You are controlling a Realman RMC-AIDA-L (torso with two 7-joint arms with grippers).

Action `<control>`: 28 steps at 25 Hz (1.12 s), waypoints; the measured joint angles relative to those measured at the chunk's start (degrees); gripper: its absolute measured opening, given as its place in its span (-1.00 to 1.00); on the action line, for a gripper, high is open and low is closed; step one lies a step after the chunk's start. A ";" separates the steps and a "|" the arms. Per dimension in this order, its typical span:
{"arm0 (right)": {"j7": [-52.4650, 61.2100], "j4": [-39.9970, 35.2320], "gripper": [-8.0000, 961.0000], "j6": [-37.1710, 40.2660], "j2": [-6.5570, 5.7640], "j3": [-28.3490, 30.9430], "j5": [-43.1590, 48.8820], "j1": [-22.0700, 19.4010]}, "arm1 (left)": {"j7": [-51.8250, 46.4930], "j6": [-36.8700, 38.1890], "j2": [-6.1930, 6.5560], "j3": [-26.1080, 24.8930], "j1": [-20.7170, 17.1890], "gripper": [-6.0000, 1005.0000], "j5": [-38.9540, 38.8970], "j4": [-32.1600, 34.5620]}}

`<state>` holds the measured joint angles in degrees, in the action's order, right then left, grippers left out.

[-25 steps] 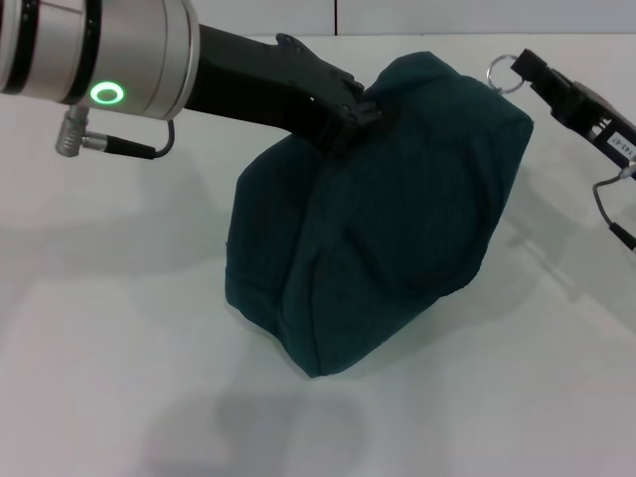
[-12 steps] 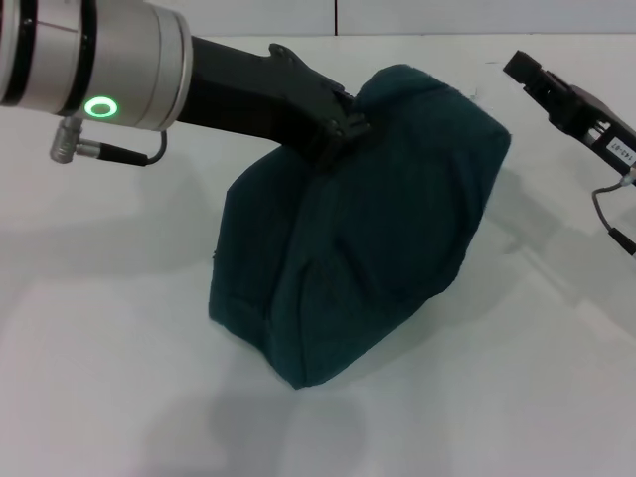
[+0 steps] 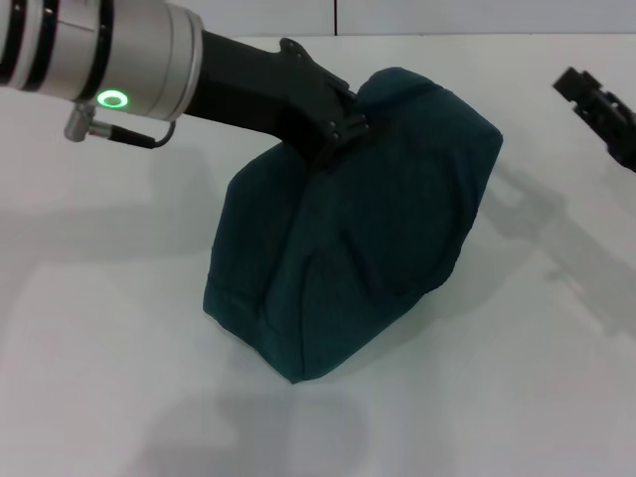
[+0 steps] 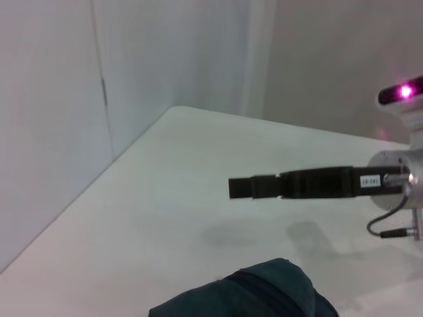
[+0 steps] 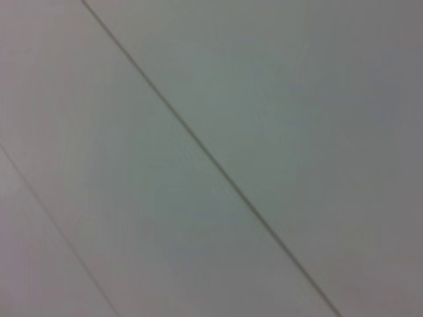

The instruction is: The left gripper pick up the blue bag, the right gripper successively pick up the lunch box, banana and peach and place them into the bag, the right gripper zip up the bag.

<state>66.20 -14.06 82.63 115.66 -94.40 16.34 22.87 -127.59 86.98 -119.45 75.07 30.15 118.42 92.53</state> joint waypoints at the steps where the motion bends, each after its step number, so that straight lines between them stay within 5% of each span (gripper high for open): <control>1: -0.20 0.01 -0.36 0.40 -0.03 0.23 0.00 -0.56 | 0.37 0.00 -0.02 -0.01 0.51 -0.91 0.00 -0.91; 11: -0.46 0.00 0.46 1.71 -0.27 1.02 0.41 -1.72 | -2.90 -0.27 -0.16 -1.40 0.86 -0.91 -1.26 -2.34; 18: -0.46 0.00 0.82 1.70 -0.26 0.70 0.57 -1.46 | -3.17 -0.30 -0.18 -3.56 -0.41 -0.63 -4.13 -2.15; 23: -0.47 0.00 0.83 1.98 -0.26 0.95 0.61 -1.44 | -1.94 -0.03 -0.04 -5.62 -2.84 -0.43 -7.86 0.57; 28: -1.38 -0.22 0.82 6.39 -1.01 0.97 0.68 -1.76 | 4.78 0.91 0.02 -7.39 -10.34 -0.23 -16.89 4.94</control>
<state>64.82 -14.28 89.02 114.65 -93.43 17.02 21.12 -122.81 87.89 -119.42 67.68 19.81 101.53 97.47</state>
